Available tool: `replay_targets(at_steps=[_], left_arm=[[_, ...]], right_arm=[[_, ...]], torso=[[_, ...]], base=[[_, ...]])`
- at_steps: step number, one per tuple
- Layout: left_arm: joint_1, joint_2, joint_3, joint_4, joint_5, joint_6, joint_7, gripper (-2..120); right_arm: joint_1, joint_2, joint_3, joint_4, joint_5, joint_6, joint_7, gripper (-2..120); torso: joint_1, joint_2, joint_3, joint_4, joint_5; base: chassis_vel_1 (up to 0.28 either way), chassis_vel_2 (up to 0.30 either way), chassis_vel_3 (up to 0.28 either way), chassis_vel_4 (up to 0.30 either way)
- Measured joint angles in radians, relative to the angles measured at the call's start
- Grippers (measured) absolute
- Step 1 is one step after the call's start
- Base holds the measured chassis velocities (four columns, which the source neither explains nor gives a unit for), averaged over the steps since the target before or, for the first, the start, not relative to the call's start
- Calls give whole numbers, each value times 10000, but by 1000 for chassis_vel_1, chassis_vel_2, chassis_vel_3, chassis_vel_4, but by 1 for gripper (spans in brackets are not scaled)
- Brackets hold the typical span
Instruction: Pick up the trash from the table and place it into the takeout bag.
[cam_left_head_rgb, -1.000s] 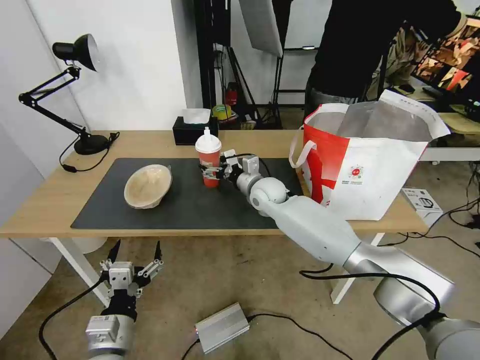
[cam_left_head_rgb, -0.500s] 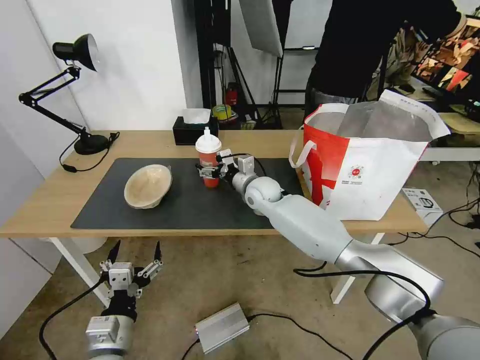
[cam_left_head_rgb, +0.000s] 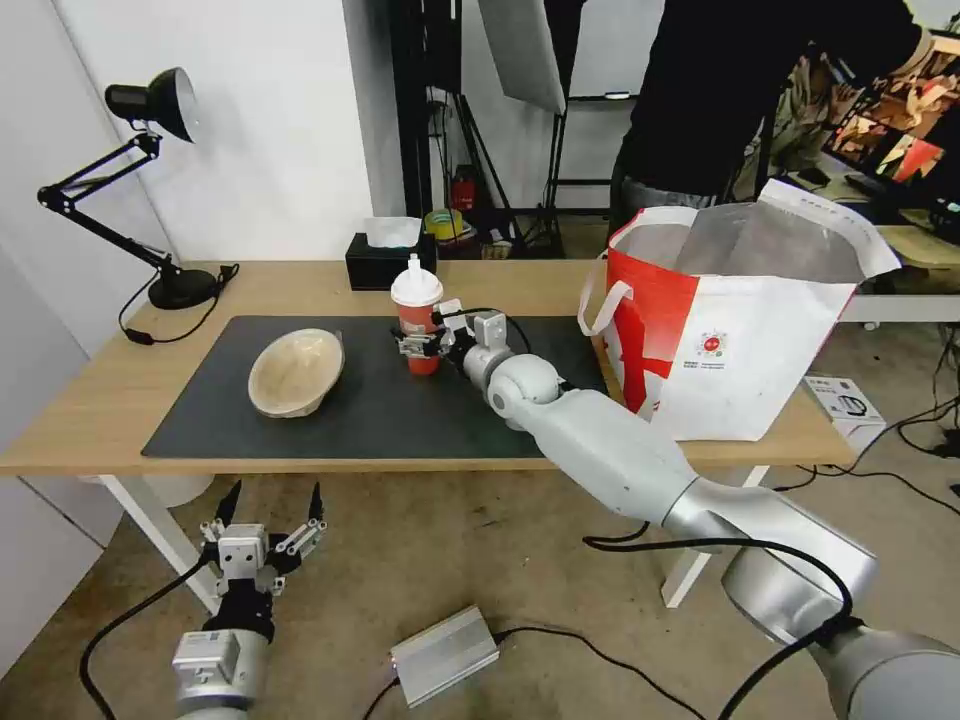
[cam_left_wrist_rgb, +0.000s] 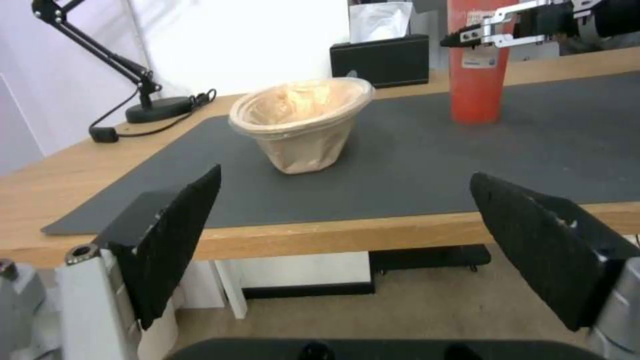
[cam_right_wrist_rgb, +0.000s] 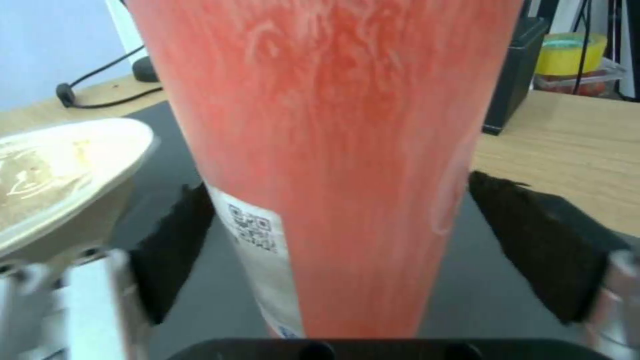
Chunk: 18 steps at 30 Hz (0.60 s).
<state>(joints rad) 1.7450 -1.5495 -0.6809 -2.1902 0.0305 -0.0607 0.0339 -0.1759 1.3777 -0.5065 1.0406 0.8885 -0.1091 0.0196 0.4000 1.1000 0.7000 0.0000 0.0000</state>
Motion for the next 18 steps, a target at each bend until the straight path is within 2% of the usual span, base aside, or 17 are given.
replay_targets(at_steps=[1, 3, 4, 8, 9, 12, 13, 16, 18], left_arm=[[2, -4, 10, 0, 0, -10, 0, 100], [22, -7, 28, 0, 0, -30, 0, 100], [22, -7, 28, 0, 0, -30, 0, 100], [24, -4, 41, -1, 4, -38, 0, 100], [24, -4, 41, -1, 4, -38, 0, 100], [25, -3, 58, -1, 9, -38, 1, 100], [25, -3, 58, -1, 9, -38, 1, 100], [29, -9, 64, -2, 15, -47, 1, 100], [29, -10, 62, -3, 16, -49, 2, 100]], right_arm=[[-16, 3, 6, -37, -17, 30, -8, 85], [-34, 1, 7, -60, -33, 59, -37, 75], [-34, 1, 7, -60, -33, 59, -37, 75], [-33, -3, 11, -168, -54, 113, -155, 57], [-33, -3, 11, -168, -54, 113, -155, 57], [-22, 40, 15, -284, -85, 189, -243, 43], [-22, 40, 15, -284, -85, 189, -243, 43], [-47, 56, 20, -294, -99, 231, -265, 28], [-64, 56, 22, -277, -100, 235, -264, 25]], torso=[[0, 0, 0, 0, 0], [0, 0, 0, 0, 0], [0, 0, 0, 0, 0], [-1, 0, -1, 0, 1], [-1, 0, -1, 0, 1], [-1, 0, -2, 0, 1], [-1, 0, -2, 0, 1], [-1, 1, -1, 0, 0], [-1, 0, -2, 0, 0]], base=[[0, 0, 0, 0], [0, 0, 0, 0], [0, 0, 0, 0], [0, 0, 0, 0], [0, 0, 0, 0], [0, 0, 0, 0], [0, 0, 0, 0], [0, 0, 0, 0], [0, 0, 0, 0]])
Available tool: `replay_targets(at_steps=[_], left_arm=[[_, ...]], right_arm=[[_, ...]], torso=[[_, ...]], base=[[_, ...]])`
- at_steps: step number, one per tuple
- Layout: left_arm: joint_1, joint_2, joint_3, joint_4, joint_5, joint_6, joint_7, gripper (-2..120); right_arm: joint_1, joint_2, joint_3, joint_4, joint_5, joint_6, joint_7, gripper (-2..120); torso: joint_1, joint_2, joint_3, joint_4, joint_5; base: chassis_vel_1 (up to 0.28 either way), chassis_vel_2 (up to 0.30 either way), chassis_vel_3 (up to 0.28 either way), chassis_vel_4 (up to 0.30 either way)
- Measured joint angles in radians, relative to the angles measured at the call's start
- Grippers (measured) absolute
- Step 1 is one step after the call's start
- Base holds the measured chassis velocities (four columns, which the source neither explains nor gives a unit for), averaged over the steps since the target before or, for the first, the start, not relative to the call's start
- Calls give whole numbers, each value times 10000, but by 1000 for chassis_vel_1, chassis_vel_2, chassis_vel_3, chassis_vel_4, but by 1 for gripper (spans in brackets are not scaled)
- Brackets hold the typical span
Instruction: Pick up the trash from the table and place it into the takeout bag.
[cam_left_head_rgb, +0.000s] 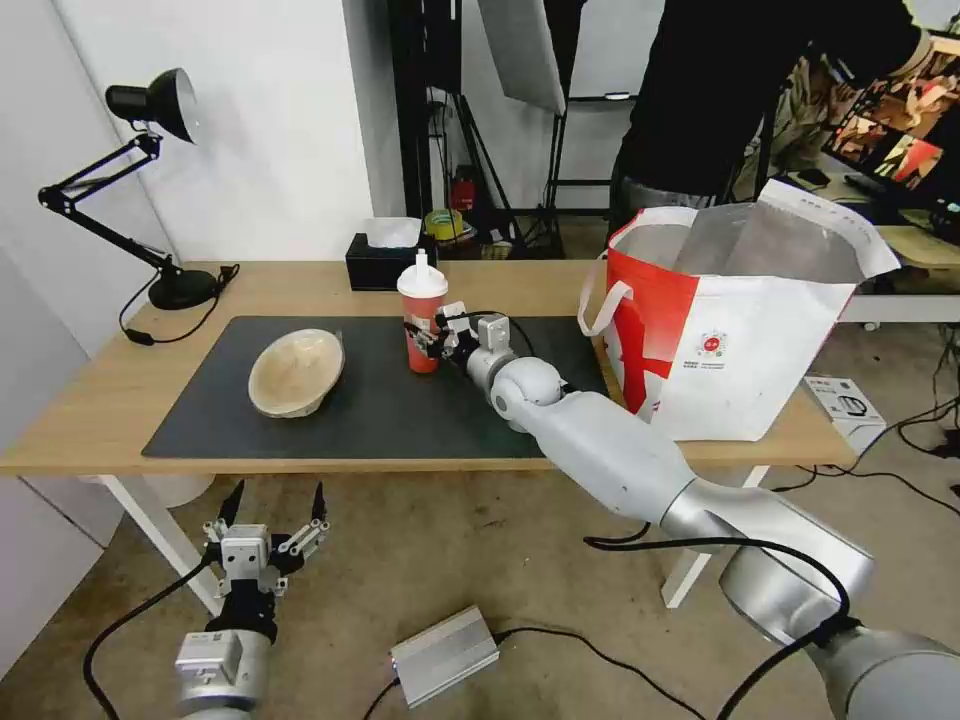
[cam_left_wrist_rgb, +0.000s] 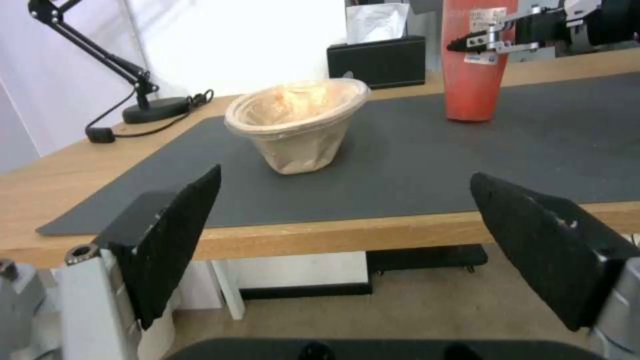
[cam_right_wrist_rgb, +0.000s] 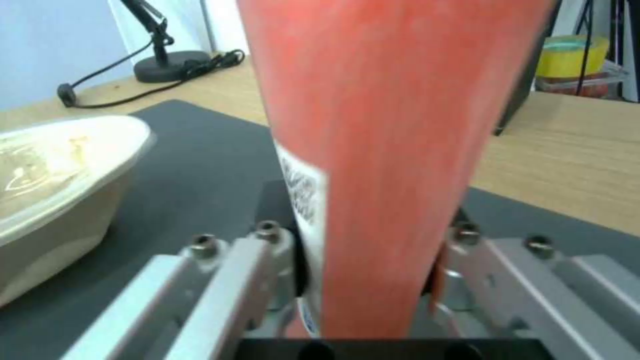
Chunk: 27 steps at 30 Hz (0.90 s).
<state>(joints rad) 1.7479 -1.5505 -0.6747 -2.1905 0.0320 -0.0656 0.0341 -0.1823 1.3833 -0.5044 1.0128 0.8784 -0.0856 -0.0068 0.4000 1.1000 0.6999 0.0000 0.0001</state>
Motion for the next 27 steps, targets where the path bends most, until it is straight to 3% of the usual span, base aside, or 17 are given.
replay_targets(at_steps=[4, 8, 15, 27], left_arm=[[12, -23, 2, -2, 6, -33, 2, 100], [18, -35, 11, 14, 14, -70, 3, 100], [25, -41, 18, 24, 25, -79, 6, 100], [-25, 3, 4, 23, 31, -64, 8, 100]], right_arm=[[-45, -30, 1, 54, 0, 13, 0, 10], [-66, -98, 1, 121, 4, 20, 0, 3], [-118, -345, -5, 376, 60, 14, 34, 3], [308, -1672, -285, 2077, 632, -469, 324, 3]], torso=[[0, 0, 0, 1, 0], [0, 0, 2, 1, 0], [0, 0, 2, 1, 0], [1, -1, 2, -1, 1]], base=[[0, 0, 0, 0], [0, 0, 0, 0], [0, 0, 0, 0], [0, 0, 0, 0]])
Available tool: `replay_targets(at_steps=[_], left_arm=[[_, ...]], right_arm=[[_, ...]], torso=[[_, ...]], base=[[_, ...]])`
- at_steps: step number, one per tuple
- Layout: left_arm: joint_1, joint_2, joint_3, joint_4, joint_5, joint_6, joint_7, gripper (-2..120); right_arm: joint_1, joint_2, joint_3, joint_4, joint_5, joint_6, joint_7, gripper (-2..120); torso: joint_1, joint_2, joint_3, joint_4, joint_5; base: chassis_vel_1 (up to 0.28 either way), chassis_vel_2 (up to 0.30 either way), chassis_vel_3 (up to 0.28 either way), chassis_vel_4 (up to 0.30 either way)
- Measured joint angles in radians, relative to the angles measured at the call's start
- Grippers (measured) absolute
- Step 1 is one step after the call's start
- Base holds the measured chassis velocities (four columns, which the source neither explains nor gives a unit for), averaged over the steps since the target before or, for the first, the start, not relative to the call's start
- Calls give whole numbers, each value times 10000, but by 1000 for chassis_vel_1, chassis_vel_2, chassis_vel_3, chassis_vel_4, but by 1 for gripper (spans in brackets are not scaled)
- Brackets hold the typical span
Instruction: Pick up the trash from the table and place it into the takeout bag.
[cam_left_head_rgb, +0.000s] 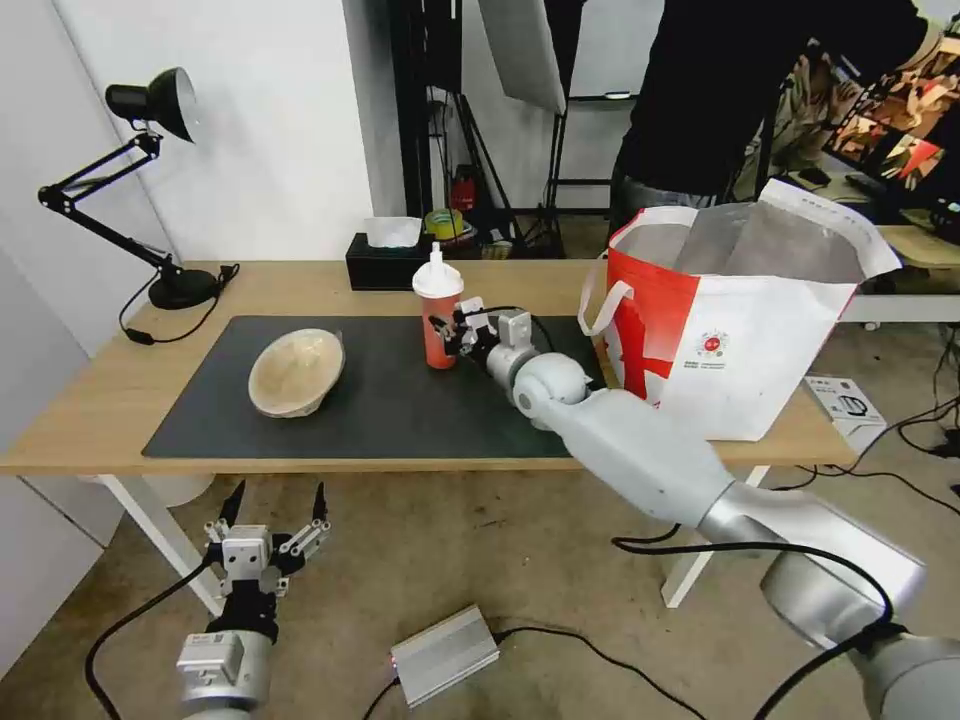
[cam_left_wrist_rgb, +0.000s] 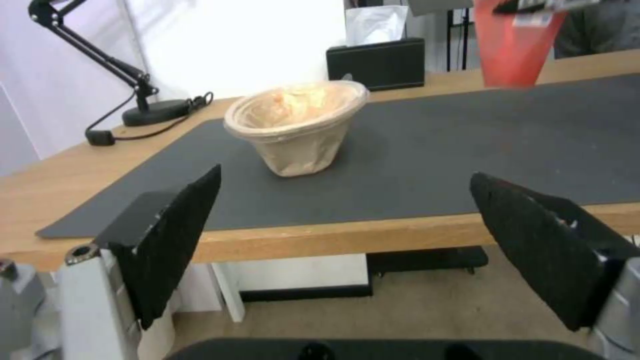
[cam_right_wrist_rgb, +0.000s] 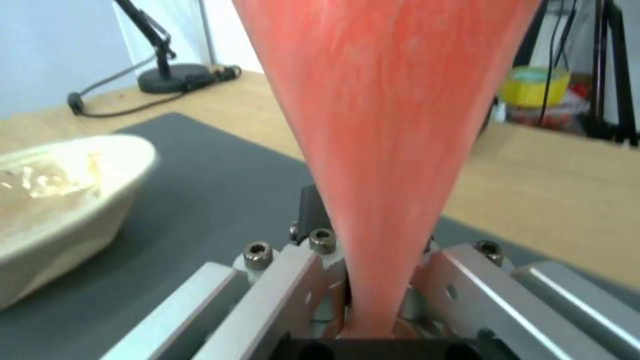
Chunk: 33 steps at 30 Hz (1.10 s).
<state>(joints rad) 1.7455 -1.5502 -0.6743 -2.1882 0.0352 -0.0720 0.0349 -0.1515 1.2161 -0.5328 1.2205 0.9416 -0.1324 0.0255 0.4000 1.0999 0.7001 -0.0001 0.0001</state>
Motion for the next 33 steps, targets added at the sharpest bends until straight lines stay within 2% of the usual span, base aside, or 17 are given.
replay_targets(at_steps=[10, 13, 18, 21, 33], left_arm=[[-20, 65, -22, -29, -6, 16, 0, 100], [-8, 145, -40, -81, -6, 35, 0, 100], [19, 168, -43, -132, -9, 41, -1, 100], [60, 172, -40, -185, -9, 43, -2, 100], [46, 192, -20, -221, 6, 53, -2, 100]], right_arm=[[445, -744, -20, 1245, 430, -363, 237, 3], [812, -1308, 13, 2118, 732, -649, 397, 3], [1114, -1814, 23, 2672, 941, -793, 475, 3], [1319, -2383, 44, 3182, 1084, -835, 487, 3], [1712, -3015, 74, 3726, 1314, -864, 525, 3]], torso=[[0, 1, 0, 1, 0], [0, 1, 0, 1, -1], [0, 1, -1, 2, -1], [-1, 1, -1, -1, 1], [0, 0, -1, 1, -1]], base=[[0, 0, 0, 0], [0, 0, 0, 0], [0, 0, 0, 0], [0, 0, 0, 0], [0, 0, 0, 0]])
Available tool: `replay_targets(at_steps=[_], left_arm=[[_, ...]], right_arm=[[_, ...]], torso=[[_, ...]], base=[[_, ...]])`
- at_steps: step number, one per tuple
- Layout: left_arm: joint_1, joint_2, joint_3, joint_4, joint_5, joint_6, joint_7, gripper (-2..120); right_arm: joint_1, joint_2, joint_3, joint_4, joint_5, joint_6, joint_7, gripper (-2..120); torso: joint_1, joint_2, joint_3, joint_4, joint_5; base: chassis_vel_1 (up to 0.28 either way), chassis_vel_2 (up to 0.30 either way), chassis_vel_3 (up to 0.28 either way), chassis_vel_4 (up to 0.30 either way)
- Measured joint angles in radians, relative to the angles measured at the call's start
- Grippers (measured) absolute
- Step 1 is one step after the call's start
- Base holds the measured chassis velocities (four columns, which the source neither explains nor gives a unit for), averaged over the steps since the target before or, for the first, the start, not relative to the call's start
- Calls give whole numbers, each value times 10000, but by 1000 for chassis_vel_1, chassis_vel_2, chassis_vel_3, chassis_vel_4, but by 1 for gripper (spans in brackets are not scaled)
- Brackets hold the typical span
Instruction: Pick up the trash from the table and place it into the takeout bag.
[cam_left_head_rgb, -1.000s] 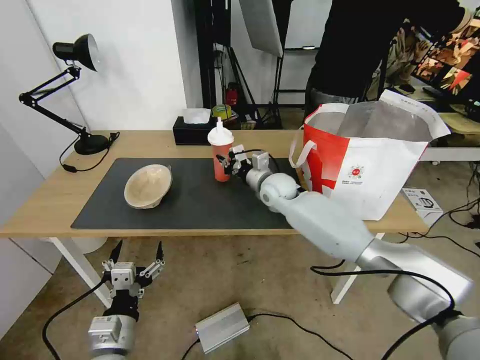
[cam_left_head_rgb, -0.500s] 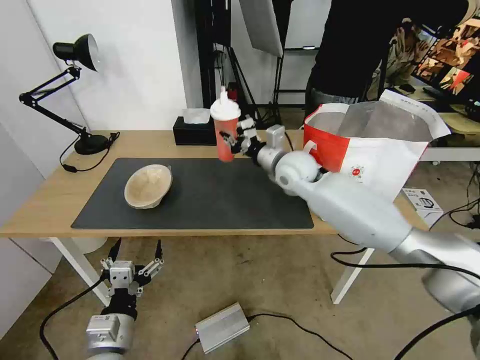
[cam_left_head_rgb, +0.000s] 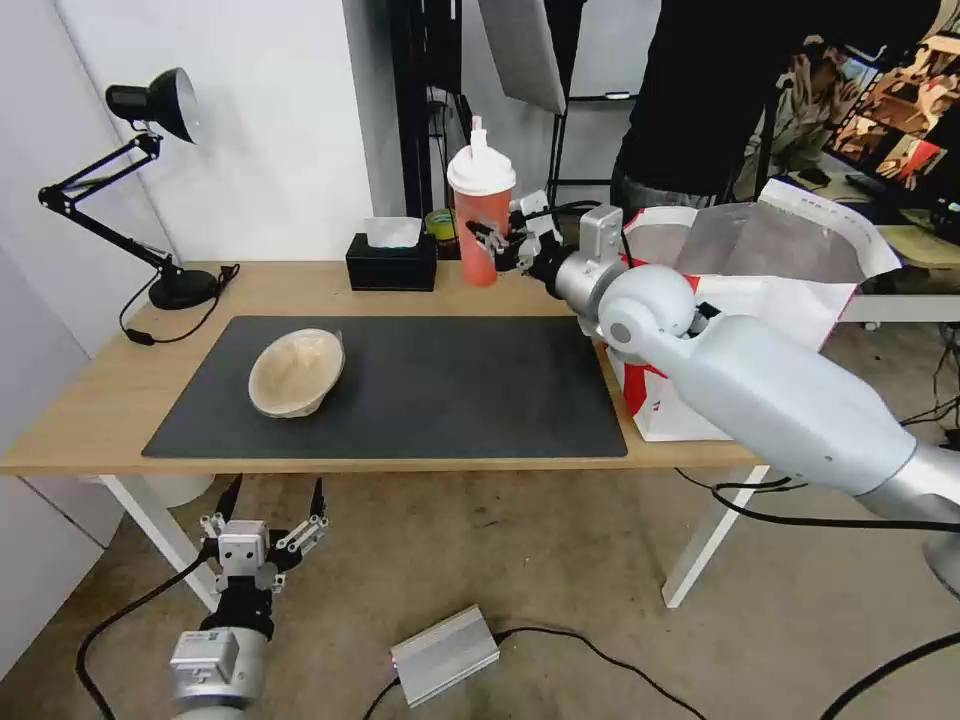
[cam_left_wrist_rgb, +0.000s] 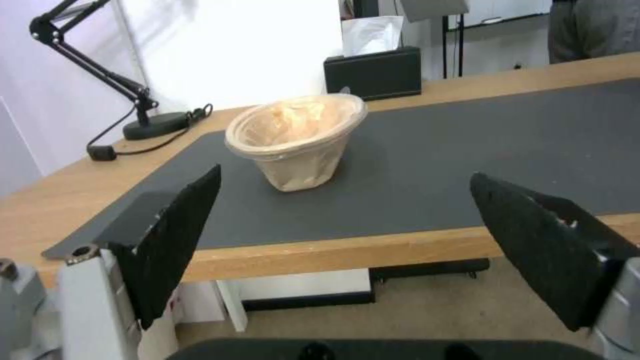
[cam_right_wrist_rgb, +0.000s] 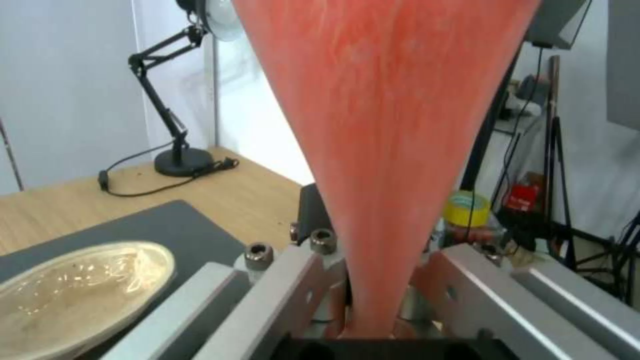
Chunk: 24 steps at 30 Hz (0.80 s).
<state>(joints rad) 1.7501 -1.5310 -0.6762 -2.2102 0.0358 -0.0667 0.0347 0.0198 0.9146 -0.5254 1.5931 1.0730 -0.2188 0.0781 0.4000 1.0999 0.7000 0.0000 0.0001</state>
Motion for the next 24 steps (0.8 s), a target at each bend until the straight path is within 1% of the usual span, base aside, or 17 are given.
replay_targets(at_steps=[11, 15, 24], left_arm=[[1, 67, 13, -29, 7, 6, 5, 100], [13, 86, 13, -33, 9, 7, 7, 100], [1, 111, 11, -39, 12, 0, 11, 100]], right_arm=[[152, -429, 204, 223, 164, -44, 1, 3], [273, -639, 286, 373, 217, -207, 6, 3], [1100, -1323, 410, 438, 29, -472, -255, 3]], torso=[[0, 0, 0, 0, 0], [0, 0, 0, 0, 0], [0, 0, 0, 0, 0]], base=[[0, 0, 0, 0], [0, 0, 0, 0], [0, 0, 0, 0]])
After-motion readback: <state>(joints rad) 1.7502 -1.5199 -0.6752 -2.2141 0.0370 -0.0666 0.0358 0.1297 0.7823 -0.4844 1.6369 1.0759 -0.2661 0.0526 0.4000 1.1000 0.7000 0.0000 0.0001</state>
